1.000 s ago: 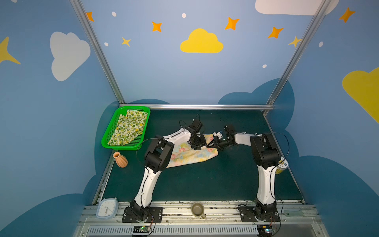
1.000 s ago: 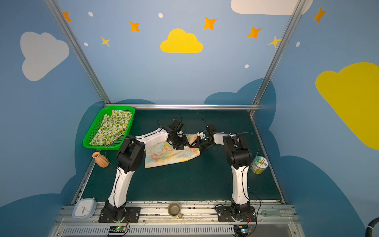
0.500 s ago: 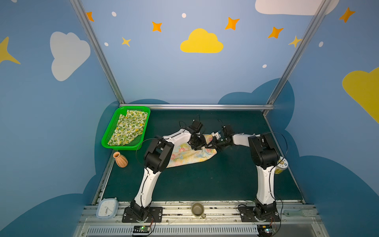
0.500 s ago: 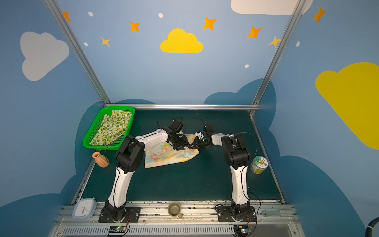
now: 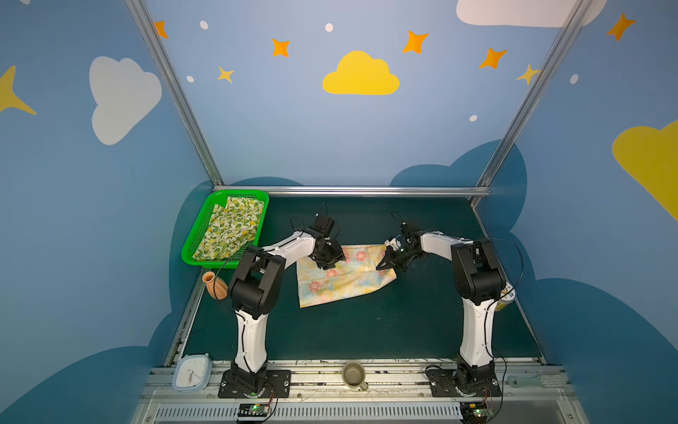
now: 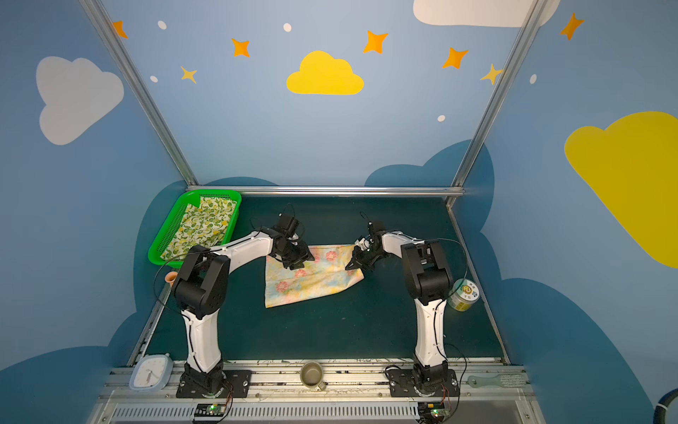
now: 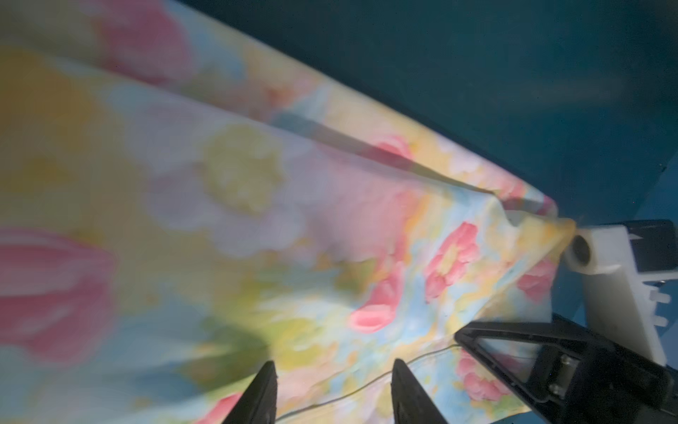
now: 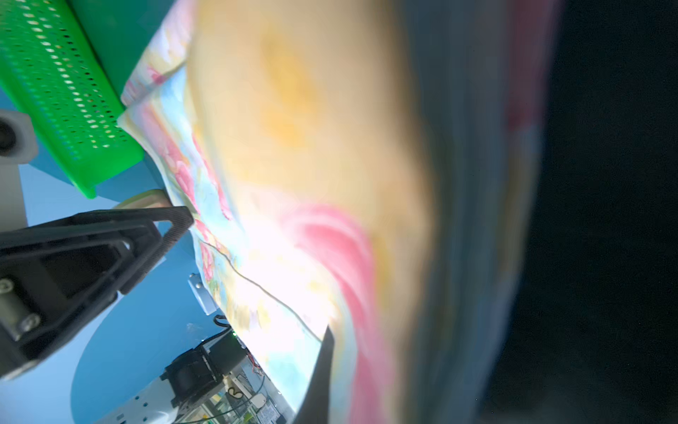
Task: Fold and stack skirts
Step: Fold the skirt at the center of the table.
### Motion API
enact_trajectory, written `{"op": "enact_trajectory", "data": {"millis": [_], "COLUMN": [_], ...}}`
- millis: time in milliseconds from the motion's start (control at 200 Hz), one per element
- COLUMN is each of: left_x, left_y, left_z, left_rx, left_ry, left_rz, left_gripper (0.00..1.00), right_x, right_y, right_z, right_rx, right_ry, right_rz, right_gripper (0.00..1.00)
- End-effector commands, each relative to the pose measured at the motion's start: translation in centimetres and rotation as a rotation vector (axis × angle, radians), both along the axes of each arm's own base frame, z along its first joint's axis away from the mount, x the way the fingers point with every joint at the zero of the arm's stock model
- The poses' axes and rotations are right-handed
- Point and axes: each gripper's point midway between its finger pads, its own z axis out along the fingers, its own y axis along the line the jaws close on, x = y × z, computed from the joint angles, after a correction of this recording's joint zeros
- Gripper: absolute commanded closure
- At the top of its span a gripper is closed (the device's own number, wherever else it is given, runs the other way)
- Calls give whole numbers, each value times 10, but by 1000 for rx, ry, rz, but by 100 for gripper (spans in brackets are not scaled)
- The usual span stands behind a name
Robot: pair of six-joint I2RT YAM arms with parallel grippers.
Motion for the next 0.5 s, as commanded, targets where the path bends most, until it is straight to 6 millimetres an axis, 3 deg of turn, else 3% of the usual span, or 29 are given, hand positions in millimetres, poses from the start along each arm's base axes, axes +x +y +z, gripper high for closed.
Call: {"op": "enact_trajectory", "data": {"millis": [0,175,491], "left_x": [-12,-36,-58], "left_y": [19,36,37], "left_z": [-2,-7,-7], "left_rx": [26,28,-16], "left_ry": [4,23,3], "left_rz": [16,40,84], "left_gripper": [49,49,48], "right_x": [-9,-8,-4], "right_y": [-21,-34,-46], "right_z": [22,42,70], "right_rx": [-115,-201,-294], "right_ry": [-15,-56,-128], "right_rz": [38,62,101], "right_gripper": [100,100,100]}}
